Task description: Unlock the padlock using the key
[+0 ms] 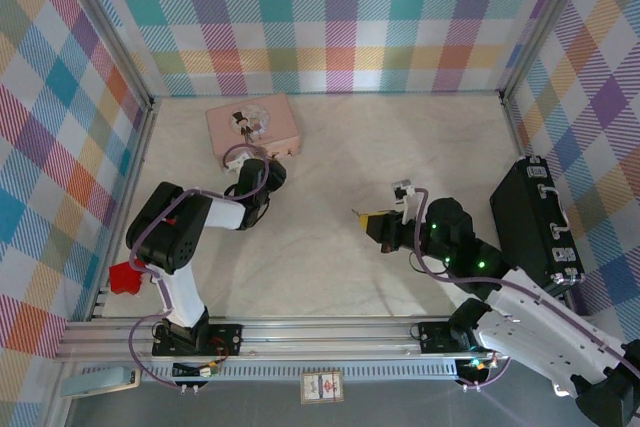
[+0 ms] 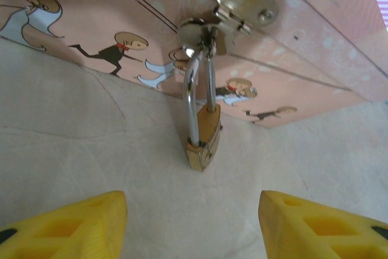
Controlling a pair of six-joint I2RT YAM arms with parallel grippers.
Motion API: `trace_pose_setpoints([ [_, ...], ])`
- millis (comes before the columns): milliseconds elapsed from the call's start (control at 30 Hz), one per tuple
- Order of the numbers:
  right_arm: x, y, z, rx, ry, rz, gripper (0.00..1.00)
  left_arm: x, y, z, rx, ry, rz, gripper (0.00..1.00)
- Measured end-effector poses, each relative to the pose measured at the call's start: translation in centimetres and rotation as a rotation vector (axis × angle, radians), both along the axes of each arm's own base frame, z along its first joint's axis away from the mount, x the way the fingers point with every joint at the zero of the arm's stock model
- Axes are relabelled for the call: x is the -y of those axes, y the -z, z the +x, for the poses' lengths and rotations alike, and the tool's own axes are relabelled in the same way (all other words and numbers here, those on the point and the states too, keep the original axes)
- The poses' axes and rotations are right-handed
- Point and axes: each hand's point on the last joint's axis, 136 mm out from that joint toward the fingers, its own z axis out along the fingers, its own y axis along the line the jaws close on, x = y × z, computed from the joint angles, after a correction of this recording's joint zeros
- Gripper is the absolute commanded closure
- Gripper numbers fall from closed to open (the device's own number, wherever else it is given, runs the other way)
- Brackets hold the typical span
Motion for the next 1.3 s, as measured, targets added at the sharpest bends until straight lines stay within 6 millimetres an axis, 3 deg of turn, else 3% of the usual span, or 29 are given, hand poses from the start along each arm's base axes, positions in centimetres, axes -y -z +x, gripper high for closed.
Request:
trace_pose_setpoints([
  [567,1.5,-1.4,-1.2,0.087,0.007,0.020,1.00,0.4,0.3,4.0,-0.008,-0.102,-0.038,0.64],
  [967,2.0,-0.8,-1.4,0.083,0.014,-0.001,1.00,0.1,1.1,4.6,-0.036,-0.130,-0.060,0.90],
  [1300,1.9,0.4,-0.8,0.047,0.032,-0.043,1.00,0.0,1.1,4.6,-0.073,-0.092,-0.043,0.98],
])
